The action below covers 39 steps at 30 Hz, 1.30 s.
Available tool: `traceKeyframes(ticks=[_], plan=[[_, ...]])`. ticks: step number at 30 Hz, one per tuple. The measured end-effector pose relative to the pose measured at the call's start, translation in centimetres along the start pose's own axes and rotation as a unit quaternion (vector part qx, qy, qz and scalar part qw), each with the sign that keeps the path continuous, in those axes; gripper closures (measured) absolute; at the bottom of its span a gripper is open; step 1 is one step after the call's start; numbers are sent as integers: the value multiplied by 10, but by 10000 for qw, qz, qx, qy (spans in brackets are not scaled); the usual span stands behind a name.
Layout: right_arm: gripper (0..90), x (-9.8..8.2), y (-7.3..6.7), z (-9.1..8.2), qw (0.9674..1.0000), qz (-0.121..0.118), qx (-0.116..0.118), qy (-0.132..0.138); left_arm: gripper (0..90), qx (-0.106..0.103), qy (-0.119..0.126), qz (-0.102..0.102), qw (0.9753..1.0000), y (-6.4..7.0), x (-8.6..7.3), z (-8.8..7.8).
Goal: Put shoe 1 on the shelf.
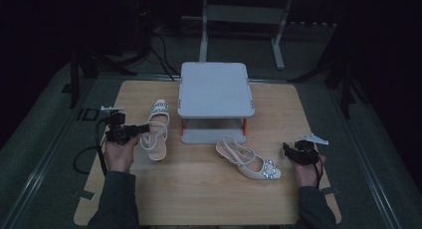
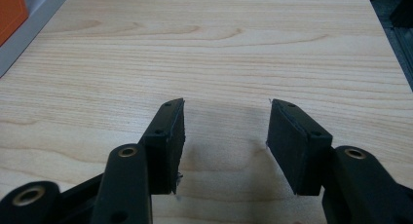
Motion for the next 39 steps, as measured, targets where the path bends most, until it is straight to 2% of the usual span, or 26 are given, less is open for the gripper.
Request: traceKeyframes(ticks=[13,27,31,39], plan=[[480,0,2,0,10000,11,-18,1,835,-199,133,9,9997,14,24,-13],[480,0,2,0,10000,-10,-17,-8,835,-383,243,-24,9990,22,41,-24],[480,0,2,0,10000,-20,-19,-6,835,-367,273,38,9989,25,49,-29],[481,0,1,1,10000,-38,-14,-27,835,-489,323,64,9983,36,60,-35]])
Point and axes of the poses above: each handheld gripper's, and its own axes: z roughly forward along the jaws, x roughly out of its top, y roughly to its right, the point moved 8 cm from there along z, roughly forward along the jaws, and after that the axes turned 4 degrees about x, right-handed, at the moved point
